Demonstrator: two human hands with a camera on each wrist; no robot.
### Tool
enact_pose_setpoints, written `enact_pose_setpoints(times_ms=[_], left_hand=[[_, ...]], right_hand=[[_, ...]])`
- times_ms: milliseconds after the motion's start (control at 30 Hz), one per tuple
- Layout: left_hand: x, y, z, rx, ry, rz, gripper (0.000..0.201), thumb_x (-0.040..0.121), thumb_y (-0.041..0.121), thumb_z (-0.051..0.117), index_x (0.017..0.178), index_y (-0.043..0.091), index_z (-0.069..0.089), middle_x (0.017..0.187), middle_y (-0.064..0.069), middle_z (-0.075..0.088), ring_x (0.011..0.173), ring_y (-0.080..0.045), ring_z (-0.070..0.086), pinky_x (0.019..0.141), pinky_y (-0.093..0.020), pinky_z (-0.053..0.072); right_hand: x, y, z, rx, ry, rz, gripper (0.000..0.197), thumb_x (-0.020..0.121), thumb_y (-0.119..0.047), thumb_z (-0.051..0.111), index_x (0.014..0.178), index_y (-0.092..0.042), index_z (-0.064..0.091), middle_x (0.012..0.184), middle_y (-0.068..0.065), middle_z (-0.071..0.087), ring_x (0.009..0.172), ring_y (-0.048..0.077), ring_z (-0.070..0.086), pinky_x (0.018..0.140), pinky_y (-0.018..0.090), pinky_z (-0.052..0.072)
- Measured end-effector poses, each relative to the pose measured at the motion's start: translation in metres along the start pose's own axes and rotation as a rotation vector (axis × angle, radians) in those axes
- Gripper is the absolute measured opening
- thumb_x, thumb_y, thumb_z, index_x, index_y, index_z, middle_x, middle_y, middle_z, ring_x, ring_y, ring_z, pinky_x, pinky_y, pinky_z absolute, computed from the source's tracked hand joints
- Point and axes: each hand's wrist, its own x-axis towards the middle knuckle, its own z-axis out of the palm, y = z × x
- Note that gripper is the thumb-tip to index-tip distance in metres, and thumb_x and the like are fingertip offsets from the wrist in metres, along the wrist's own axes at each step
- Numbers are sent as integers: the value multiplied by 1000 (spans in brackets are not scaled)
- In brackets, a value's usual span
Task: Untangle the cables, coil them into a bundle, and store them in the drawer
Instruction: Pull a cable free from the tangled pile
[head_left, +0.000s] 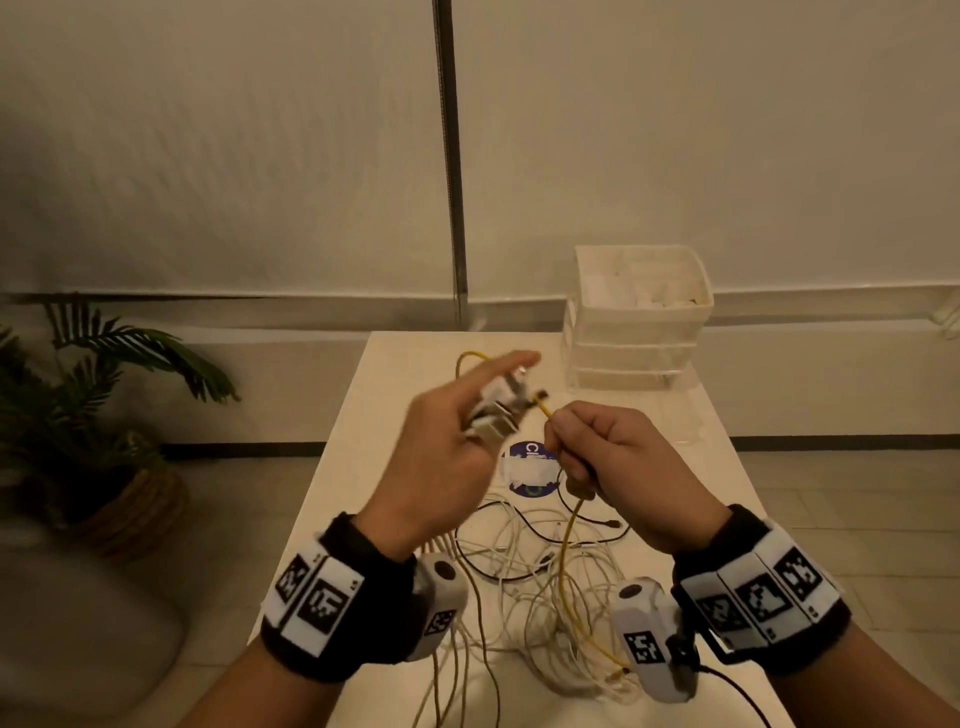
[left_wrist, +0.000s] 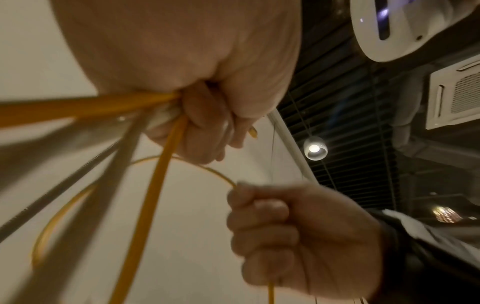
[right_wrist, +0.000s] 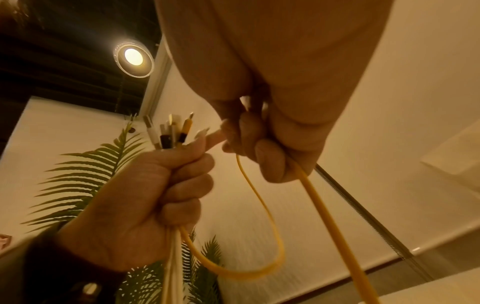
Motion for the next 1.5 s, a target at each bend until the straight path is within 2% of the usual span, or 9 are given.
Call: enact_pose_setpoints(times_ms=[233,433,633,767,867,933,1033,1233,1500], left_hand=[[4,-1,5,154,-31,81,35,84,-12,52,71,21,54,60,7,51,57,-12,43,53,-21,32],[12,-2,-8,165,198,-18,37,91,-4,55,77,30,60,57,17,55,53,-3,47,51,-13,32],[21,-36,-62,47,550,-255,22,96,29,58,76,35,66,67,6,51,64,-22,46,60,-40,38],[11,-22,-47,117,522,-231,14,98,17,55,99,30,62,79,6,55,66,-10,48,62,-31,40],[-2,-10,-27,125,316,-82,43,95,1,56,130,26,58,94,10,64,78,-8,59,61,-14,47],[-8,-6,-12,139,74,-1,46,91,-8,55,121,26,65,96,11,70,80,-1,63,65,-13,48],[-11,-8,4,202,-76,54,41,85,-9,49,84,31,59,74,9,65,67,-14,57,60,-33,46],[0,-12,-12,196,193,-93,28,90,-7,50,78,18,57,62,9,52,56,-2,48,49,-15,33],[9,-39,-51,128,432,-222,24,97,21,57,75,30,60,69,5,54,64,-19,46,59,-34,36]], right_hand=[[-8,-12,3,-32,-88,-35,31,102,-14,39,92,7,60,58,7,43,52,16,33,50,24,30],[-11,-10,2,-22,-97,-44,26,101,-13,43,94,-2,65,57,0,50,49,12,39,51,21,35],[-25,7,-3,98,-154,88,28,101,-15,41,88,-2,62,56,4,40,46,11,28,50,23,25],[-23,10,3,126,-114,130,29,101,-14,40,84,-4,60,54,4,37,45,11,26,50,26,25],[-19,8,7,119,-80,117,28,102,-13,40,85,-2,60,55,5,37,44,10,27,50,28,25],[-17,6,10,140,-79,98,29,102,-13,39,85,-3,61,55,4,38,43,10,27,50,28,25],[-13,2,15,183,-85,74,35,103,-12,38,79,-11,65,57,8,38,43,10,26,49,25,25],[-15,6,13,178,-90,79,27,102,-14,41,96,0,63,59,7,45,44,12,31,48,23,29],[-24,15,18,229,-169,133,27,102,-11,38,97,-1,63,61,7,45,45,10,29,49,22,28]])
